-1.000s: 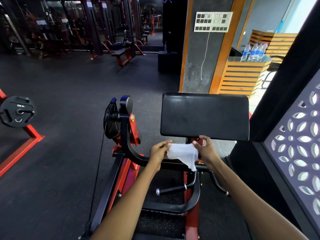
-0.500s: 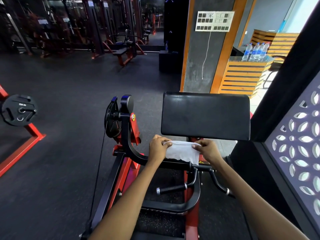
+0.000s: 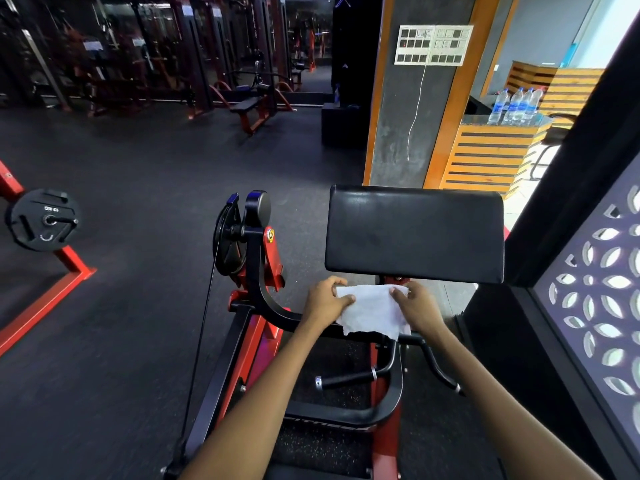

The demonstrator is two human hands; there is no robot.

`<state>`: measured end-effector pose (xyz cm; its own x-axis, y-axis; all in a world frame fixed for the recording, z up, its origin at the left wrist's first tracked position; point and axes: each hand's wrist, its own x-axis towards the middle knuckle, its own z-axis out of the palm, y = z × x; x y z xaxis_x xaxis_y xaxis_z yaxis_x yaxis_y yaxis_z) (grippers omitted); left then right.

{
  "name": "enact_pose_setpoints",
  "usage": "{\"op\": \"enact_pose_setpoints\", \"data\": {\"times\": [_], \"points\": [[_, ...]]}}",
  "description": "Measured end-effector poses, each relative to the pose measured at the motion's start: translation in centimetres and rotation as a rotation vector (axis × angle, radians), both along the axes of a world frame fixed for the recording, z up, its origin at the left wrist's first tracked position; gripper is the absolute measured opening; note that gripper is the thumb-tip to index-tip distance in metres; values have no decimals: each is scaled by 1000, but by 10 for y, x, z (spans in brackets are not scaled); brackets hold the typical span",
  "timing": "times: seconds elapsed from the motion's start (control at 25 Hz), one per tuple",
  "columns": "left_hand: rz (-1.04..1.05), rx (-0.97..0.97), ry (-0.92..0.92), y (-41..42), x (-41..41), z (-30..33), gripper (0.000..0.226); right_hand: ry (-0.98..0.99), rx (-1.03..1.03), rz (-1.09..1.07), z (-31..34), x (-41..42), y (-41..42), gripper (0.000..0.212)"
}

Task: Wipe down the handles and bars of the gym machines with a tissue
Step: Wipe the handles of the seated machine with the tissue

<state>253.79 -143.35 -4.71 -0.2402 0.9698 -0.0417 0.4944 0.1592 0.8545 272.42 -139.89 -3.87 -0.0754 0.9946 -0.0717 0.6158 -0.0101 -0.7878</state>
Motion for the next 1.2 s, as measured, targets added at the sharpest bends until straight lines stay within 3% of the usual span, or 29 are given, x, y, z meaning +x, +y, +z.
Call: {"op": "enact_pose_setpoints", "data": {"times": [0.08, 0.24, 0.36, 0.44, 0.52, 0.6, 0.68, 0.76, 0.84, 0.96, 1.08, 1.2], "points": [[-35, 42, -42, -2, 13, 8, 38, -14, 62, 3, 7, -12, -9, 27], [-77, 17, -341, 0, 20, 11, 44, 78, 47, 125, 14, -24, -22, 27], [-142, 92, -313, -9, 13, 9, 42, 66, 37, 152, 8, -22, -20, 23], [-1, 122, -212, -10, 9, 5, 41, 152, -9, 105, 3, -20, -19, 16], [79, -48, -276, -11, 3, 2, 40, 330, -123, 97, 1, -20, -21, 9], [29, -270, -519, -13, 4, -4, 34, 383, -190, 124, -2, -22, -26, 8], [52, -248, -543, -14, 7, -12, 26, 435, -245, 117, -4, -26, -31, 4], [116, -174, -529, -15, 10, -13, 15, 574, -344, 59, -8, -29, -36, 14], [128, -226, -592, -17, 9, -15, 10, 693, -437, 10, -16, -30, -36, 22], [67, -426, -669, -27, 6, -18, 11, 713, -488, -28, -27, -29, -37, 20], [42, -369, -680, -33, 6, -28, 21, 727, -529, 7, -36, -25, -38, 9], [51, -400, -750, -39, 4, -29, 22, 718, -522, 27, -42, -21, -36, 26]]}}
